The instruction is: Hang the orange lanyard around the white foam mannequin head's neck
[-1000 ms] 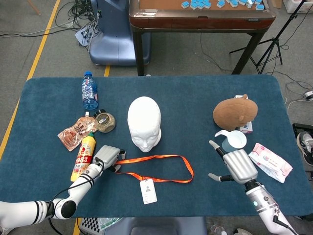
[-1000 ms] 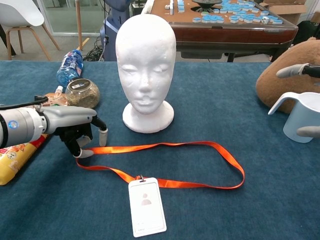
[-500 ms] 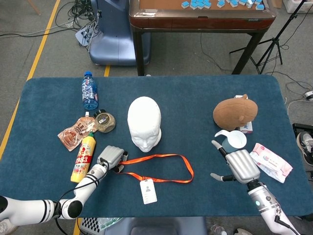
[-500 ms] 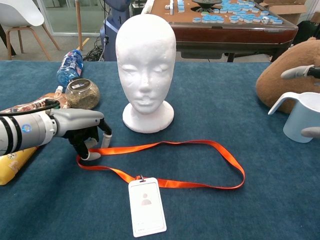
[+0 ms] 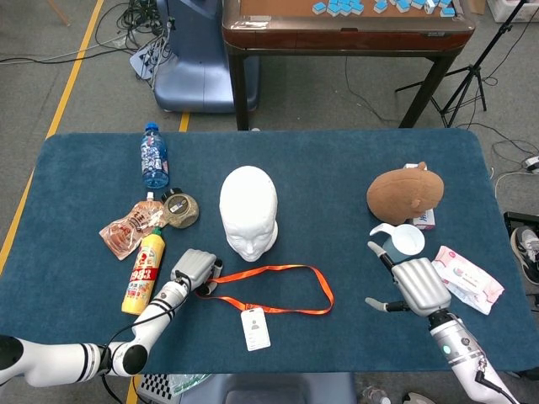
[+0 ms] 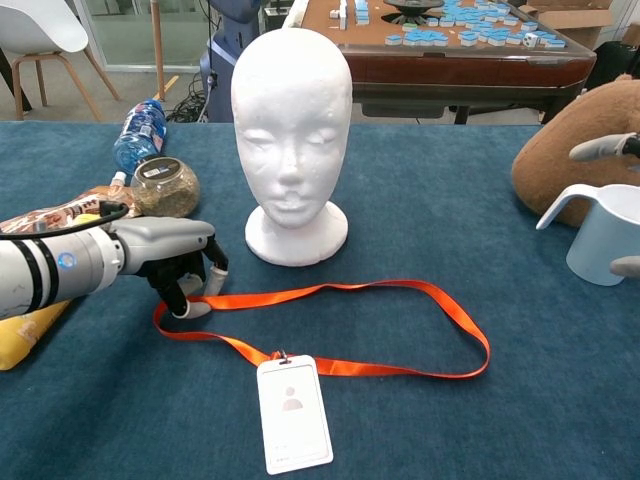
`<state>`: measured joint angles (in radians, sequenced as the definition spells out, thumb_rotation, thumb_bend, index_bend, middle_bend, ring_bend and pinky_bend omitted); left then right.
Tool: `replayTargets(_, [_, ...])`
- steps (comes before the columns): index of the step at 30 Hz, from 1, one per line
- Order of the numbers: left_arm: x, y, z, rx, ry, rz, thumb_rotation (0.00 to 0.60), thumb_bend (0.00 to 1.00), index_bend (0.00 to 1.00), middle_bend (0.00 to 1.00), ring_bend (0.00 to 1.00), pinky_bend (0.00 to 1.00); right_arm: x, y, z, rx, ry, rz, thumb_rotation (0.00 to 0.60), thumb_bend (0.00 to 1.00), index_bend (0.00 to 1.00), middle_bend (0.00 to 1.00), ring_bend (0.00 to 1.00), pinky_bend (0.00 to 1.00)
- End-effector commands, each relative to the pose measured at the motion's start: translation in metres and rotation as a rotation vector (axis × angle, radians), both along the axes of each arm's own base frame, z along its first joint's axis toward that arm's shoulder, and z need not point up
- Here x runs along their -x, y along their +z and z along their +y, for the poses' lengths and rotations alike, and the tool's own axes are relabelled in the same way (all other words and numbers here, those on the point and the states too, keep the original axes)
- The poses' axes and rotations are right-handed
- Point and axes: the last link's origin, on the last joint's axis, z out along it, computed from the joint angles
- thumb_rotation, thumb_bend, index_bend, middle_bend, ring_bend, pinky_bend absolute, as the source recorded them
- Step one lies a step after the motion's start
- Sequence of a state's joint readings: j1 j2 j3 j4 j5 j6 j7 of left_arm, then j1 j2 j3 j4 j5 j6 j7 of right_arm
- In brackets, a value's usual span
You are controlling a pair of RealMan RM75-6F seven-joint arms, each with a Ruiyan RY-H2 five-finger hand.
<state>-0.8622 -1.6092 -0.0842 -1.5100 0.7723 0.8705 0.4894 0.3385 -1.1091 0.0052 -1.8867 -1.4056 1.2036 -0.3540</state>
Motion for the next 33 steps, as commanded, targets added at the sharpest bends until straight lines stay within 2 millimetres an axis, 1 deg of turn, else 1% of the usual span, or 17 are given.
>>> replayTargets(1, [0.001, -0.001, 0.0, -0.001, -0.001, -0.001, 0.6, 0.32, 0.58, 0.85, 0.87, 0.96, 0.0, 0.0, 0.0, 0.0, -0.001, 0.001, 0.379, 0.17, 0.0, 1.0, 1.0, 1.0])
replayTargets(6, [0.0, -0.001, -0.001, -0.006, 0.0, -0.016, 0.6, 0.32, 0.61, 0.85, 0.87, 0.96, 0.001, -0.001, 0.0, 0.0, -0.005, 0.006, 0.377, 0.17, 0.0, 1.0, 1.0, 1.0])
replayTargets(9, [-0.001, 0.0, -0.004, -0.014, -0.008, -0.035, 0.6, 0.32, 0.62, 0.86, 0.88, 0.96, 0.002, -0.005, 0.0, -0.017, -0.013, 0.018, 0.384, 0.17, 0.0, 1.0, 1.0, 1.0])
replayTargets(10, [-0.001, 0.0, -0.005, -0.016, -0.013, -0.038, 0.6, 0.32, 0.63, 0.86, 0.88, 0.96, 0.002, -0.007, 0.0, -0.026, -0.013, 0.022, 0.398, 0.17, 0.0, 1.0, 1.0, 1.0])
replayTargets(11, [-0.002, 0.001, -0.006, -0.016, -0.021, -0.043, 0.6, 0.32, 0.63, 0.86, 0.88, 0.96, 0.001, -0.01, 0.0, -0.037, -0.011, 0.031, 0.427, 0.17, 0.0, 1.0, 1.0, 1.0])
replayTargets(12, [-0.003, 0.001, -0.007, -0.014, -0.025, -0.045, 0.6, 0.32, 0.63, 0.86, 0.88, 0.96, 0.0, -0.013, -0.001, -0.045, -0.009, 0.036, 0.47, 0.17, 0.0, 1.0, 1.0, 1.0])
replayTargets(15, [-0.005, 0.001, -0.01, -0.007, -0.035, -0.053, 0.6, 0.32, 0.62, 0.86, 0.88, 0.96, -0.004, -0.023, -0.004, -0.075, -0.005, 0.039, 0.552, 0.17, 0.02, 1.0, 1.0, 1.0])
replayTargets(17, [-0.006, 0.001, -0.01, -0.007, -0.037, -0.061, 0.6, 0.32, 0.62, 0.86, 0.88, 0.96, -0.009, -0.032, -0.008, -0.087, 0.001, 0.039, 0.59, 0.17, 0.05, 1.0, 1.0, 1.0])
replayTargets(18, [-0.007, 0.001, -0.01, -0.007, -0.037, -0.064, 0.6, 0.32, 0.62, 0.86, 0.88, 0.96, -0.01, -0.035, -0.011, -0.091, 0.004, 0.04, 0.599, 0.17, 0.08, 1.0, 1.0, 1.0])
replayTargets(25, [-0.008, 0.002, -0.011, -0.01, -0.036, -0.076, 0.6, 0.32, 0.62, 0.86, 0.88, 0.96, -0.025, -0.067, -0.034, -0.093, 0.005, 0.023, 0.6, 0.17, 0.25, 1.0, 1.0, 1.0])
replayTargets(30, [-0.005, 0.003, -0.011, -0.016, -0.029, -0.079, 0.6, 0.32, 0.62, 0.86, 0.88, 0.96, -0.034, -0.087, -0.049, -0.098, 0.001, 0.021, 0.6, 0.17, 0.3, 1.0, 1.0, 1.0])
replayTargets(33, [-0.004, 0.004, -0.011, -0.019, -0.029, -0.08, 0.6, 0.32, 0.62, 0.86, 0.88, 0.96, -0.039, -0.098, -0.058, -0.092, -0.011, 0.011, 0.6, 0.19, 0.35, 1.0, 1.0, 1.0])
